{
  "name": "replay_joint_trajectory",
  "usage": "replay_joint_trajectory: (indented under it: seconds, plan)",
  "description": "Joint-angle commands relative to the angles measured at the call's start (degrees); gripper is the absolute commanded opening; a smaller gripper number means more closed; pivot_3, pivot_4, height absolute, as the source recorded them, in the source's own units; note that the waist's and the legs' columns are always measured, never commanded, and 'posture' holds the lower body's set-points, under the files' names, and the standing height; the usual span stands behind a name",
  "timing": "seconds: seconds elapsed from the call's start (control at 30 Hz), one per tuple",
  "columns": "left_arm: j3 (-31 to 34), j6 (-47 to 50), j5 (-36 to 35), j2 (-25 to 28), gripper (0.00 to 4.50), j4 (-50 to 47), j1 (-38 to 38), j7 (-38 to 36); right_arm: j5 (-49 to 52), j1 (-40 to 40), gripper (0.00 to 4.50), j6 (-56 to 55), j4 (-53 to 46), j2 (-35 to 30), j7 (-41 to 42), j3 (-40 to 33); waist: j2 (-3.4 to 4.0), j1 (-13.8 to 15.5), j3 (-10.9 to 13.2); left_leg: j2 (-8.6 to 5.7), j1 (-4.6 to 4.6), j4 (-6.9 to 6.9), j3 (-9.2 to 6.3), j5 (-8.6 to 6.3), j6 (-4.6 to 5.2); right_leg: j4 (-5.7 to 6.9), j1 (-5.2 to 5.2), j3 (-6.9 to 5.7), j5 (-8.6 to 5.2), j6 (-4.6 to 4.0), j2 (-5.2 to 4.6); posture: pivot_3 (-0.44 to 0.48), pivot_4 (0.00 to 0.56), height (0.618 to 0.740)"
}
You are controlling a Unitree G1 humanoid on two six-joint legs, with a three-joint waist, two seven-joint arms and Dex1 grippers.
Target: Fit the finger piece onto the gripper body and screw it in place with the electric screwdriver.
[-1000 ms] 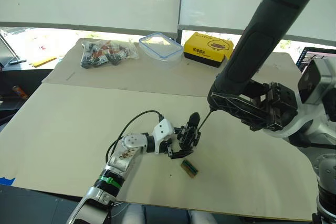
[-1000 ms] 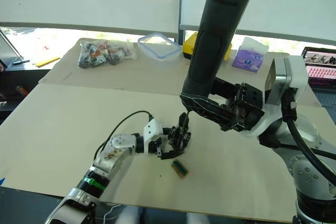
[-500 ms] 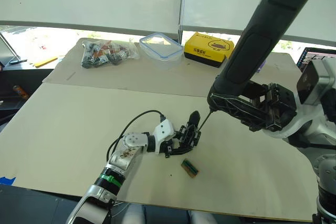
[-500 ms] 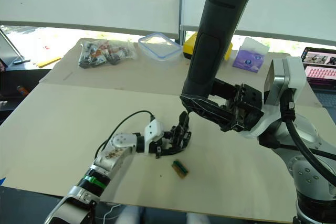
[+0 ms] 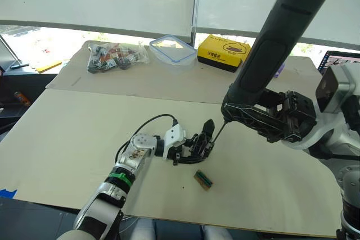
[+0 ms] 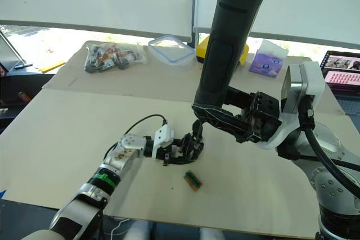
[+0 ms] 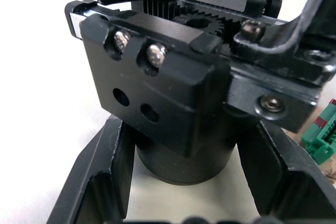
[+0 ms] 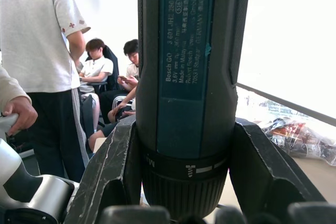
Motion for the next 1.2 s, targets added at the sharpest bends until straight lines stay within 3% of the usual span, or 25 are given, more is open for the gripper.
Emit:
replay_joint_trajectory:
  seconds: [0.03, 0.07, 0.1, 0.43, 0.6, 0.9, 1.2]
  plan:
    - [2.01, -0.55, -0.51, -0.54, 3.77, 0.4, 0.27, 1.32, 2.04, -0.66, 1.9, -0.24, -1.62, -0.57, 0.07, -2.04, 0.0, -0.03, 0.0, 0.0, 0.0, 0.0, 0.0, 0.0, 0.0, 0.01, 0.0, 0.0, 0.02, 0.03, 0.0, 0.0, 0.15, 0.74]
    - [2.3, -1.01, -0.37, -0.6, 4.3, 0.0, 0.58, 1.83, 2.1, -0.59, 1.9, -0.23, -1.68, -0.56, 0.04, -2.05, 0.0, -0.04, 0.0, 0.0, 0.0, 0.0, 0.0, 0.0, 0.0, 0.01, 0.0, 0.0, 0.02, 0.04, 0.0, 0.0, 0.15, 0.74]
    - [2.54, -1.66, 0.01, -0.53, 4.46, -0.59, 1.1, 2.62, 2.11, -0.51, 1.9, -0.24, -1.75, -0.54, 0.05, -2.05, 0.0, -0.06, 0.0, 0.0, 0.0, 0.0, 0.0, 0.0, 0.0, 0.01, -0.01, 0.0, 0.03, 0.06, 0.0, 0.0, 0.15, 0.74]
    - [2.62, 3.58, 0.73, 2.3, 4.46, -20.41, 12.41, 9.4, 2.22, -0.02, 1.9, -0.2, -1.71, -0.55, 0.49, -2.12, 0.0, -0.03, 0.0, 0.0, 0.0, -0.03, -0.01, 0.0, 0.0, 0.04, -0.01, 0.0, 0.06, 0.09, 0.0, 0.0, 0.15, 0.74]
    - [1.64, 7.83, 1.66, 1.26, 4.46, -24.82, 15.23, 14.16, 2.29, -0.04, 1.9, 0.08, -1.45, -0.72, 0.82, -2.02, 0.0, 0.05, 0.0, 0.0, 0.0, -0.01, -0.01, 0.0, 0.0, 0.0, -0.01, 0.0, 0.04, 0.08, 0.0, 0.0, 0.15, 0.74]
    - [-0.98, 10.0, 4.06, -1.06, 4.46, -24.48, 15.68, 19.17, 2.33, -0.76, 1.9, 0.84, -1.2, -0.43, 1.04, -1.55, 0.01, 0.15, 0.0, 0.0, 0.0, 0.0, 0.0, 0.0, 0.0, -0.03, 0.01, 0.01, -0.01, -0.02, -0.01, 0.0, 0.15, 0.74]
    - [-1.42, 11.52, 4.29, -0.14, 4.46, -24.23, 16.46, 19.94, 2.11, -1.72, 1.9, 1.3, -1.03, -0.19, 0.74, -1.51, 0.02, 0.15, -0.01, -0.01, 0.02, 0.01, 0.0, 0.0, 0.0, -0.03, 0.03, 0.01, -0.15, -0.26, -0.01, 0.0, 0.15, 0.74]
